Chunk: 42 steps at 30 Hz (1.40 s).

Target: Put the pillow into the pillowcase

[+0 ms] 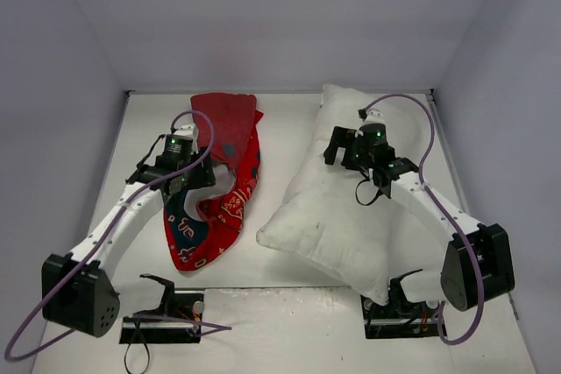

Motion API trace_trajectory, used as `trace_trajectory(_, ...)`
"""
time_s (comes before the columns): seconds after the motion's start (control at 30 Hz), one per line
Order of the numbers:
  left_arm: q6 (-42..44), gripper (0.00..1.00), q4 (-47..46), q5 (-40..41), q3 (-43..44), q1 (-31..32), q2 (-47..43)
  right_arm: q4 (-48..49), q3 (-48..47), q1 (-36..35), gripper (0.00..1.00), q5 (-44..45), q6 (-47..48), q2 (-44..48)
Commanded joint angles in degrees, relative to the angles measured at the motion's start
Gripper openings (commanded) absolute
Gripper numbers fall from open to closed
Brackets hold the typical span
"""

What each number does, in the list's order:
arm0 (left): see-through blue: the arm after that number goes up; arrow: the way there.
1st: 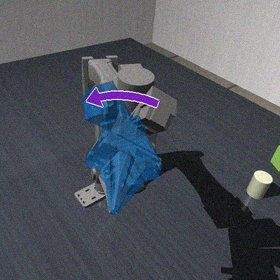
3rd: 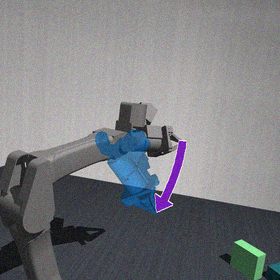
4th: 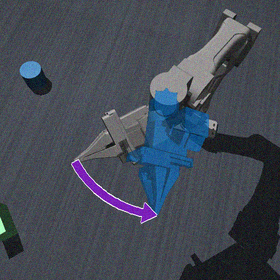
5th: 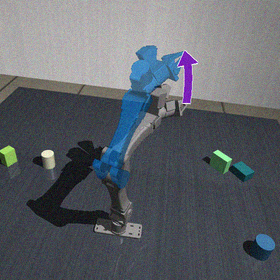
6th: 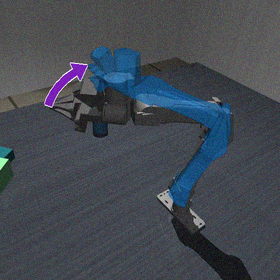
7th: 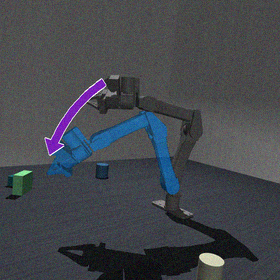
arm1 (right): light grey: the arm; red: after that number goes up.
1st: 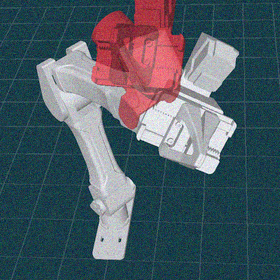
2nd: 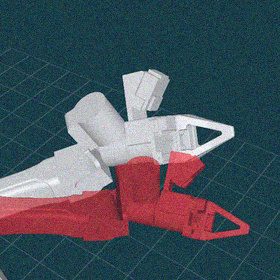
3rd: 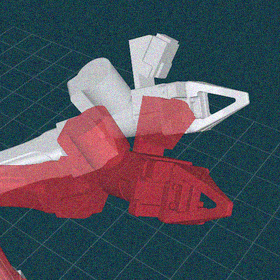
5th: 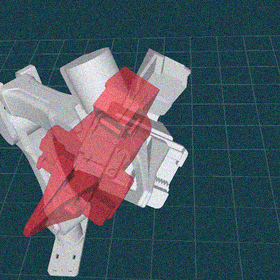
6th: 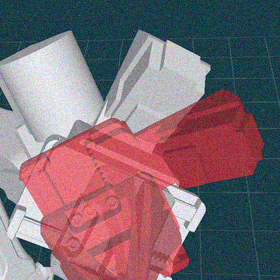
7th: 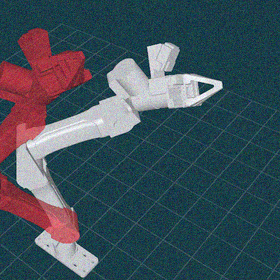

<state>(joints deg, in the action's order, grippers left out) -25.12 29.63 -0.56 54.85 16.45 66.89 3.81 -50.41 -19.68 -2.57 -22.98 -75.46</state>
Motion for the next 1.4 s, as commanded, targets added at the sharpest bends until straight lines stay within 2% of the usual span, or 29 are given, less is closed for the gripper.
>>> trace_trajectory(0.0,-2.91,0.57,-10.02,-2.96,0.08,0.43,3.85,-3.02,-2.49,3.32,1.0,3.98,1.88,-3.63)
trace_trajectory(0.23,-5.81,0.57,-14.42,-5.86,4.3,2.01,16.06,-3.29,-13.65,12.72,1.0,12.23,8.83,-12.33)
trace_trajectory(0.33,-7.65,0.57,-16.08,-7.35,6.23,3.94,21.25,-3.2,-19.71,14.41,1.0,14.69,12.5,-14.18)
trace_trajectory(0.5,-13.98,0.52,-21.0,-11.83,8.87,6.75,27.05,-3.11,-29.55,12.39,1.0,8.04,19.54,-13.58)
trace_trajectory(0.63,-18.11,0.52,-28.11,-14.2,11.15,8.6,26.98,-3.11,-31.59,7.3,0.99,0.14,24.29,-10.07)
trace_trajectory(0.7,-19.08,0.52,-28.75,-14.47,12.03,9.04,24.88,-3.11,-31.41,2.4,0.94,-1.82,25.26,-8.57)
trace_trajectory(0.77,-17.69,0.52,-28.75,-13.95,12.3,9.22,22.5,-3.11,-30.54,-0.26,0.84,-6.11,24.57,-7.16)
trace_trajectory(0.8,-16.55,0.52,-28.57,-13.16,12.65,9.22,19.79,-3.11,-30.01,-2.44,0.75,-7.26,22.65,-6.81)
trace_trajectory(0.87,-11.28,0.53,-22.1,-6.85,13.52,8.95,16.97,-3.02,-28.69,-4.48,0.64,-10.86,19.48,-6.8)
trace_trajectory(0.9,-9.35,0.53,-19.11,-3.95,14.57,8.87,14.43,-2.85,-28.25,-7.19,0.44,-10.97,17.38,-7.15)
trace_trajectory(0.93,-6.37,0.53,-13.6,-0.01,14.84,7.56,13.36,-2.76,-27.81,-8.6,0.36,-11.05,16.49,-7.5)
trace_trajectory(1.0,-4.59,0.53,-8.91,2.66,14.5,4.75,10.72,-2.15,-27.37,-11.68,0.26,-10.53,14.64,-9.6)
trace_trajectory(1.03,-3.54,0.53,-5.4,2.67,14.06,0.64,9.93,-1.97,-27.46,-14.65,0.26,-10.44,12.89,-10.49)
trace_trajectory(1.1,-1.87,0.53,-2.75,2.05,11.79,-3.33,7.56,-0.75,-27.72,-18.09,0.27,-9.13,8.6,-13.81)
trace_trajectory(1.13,-1.07,0.53,-2.38,2.23,10.73,-4.83,6.68,-0.04,-27.72,-18.98,0.29,-8.95,7.09,-14.97)
trace_trajectory(1.17,-0.37,0.53,-2.12,2.66,9.85,-7.02,4.76,0.92,-27.11,-19.86,0.37,-8.68,5.51,-16.02)
trace_trajectory(1.2,0.42,0.53,-1.86,2.93,8.1,-7.74,3.87,2.67,-26.85,-20.65,0.39,-6.94,3.84,-18.3)
trace_trajectory(1.3,1.83,0.53,-1.77,3.9,5.71,-9.41,1.31,5.41,-26.84,-22.94,0.39,-5.36,-1.09,-23.49)
trace_trajectory(1.37,2.01,0.53,-1.68,5.21,4.13,-10.38,0.44,6.46,-28.85,-24.7,0.33,-5.17,-2.33,-27.78)
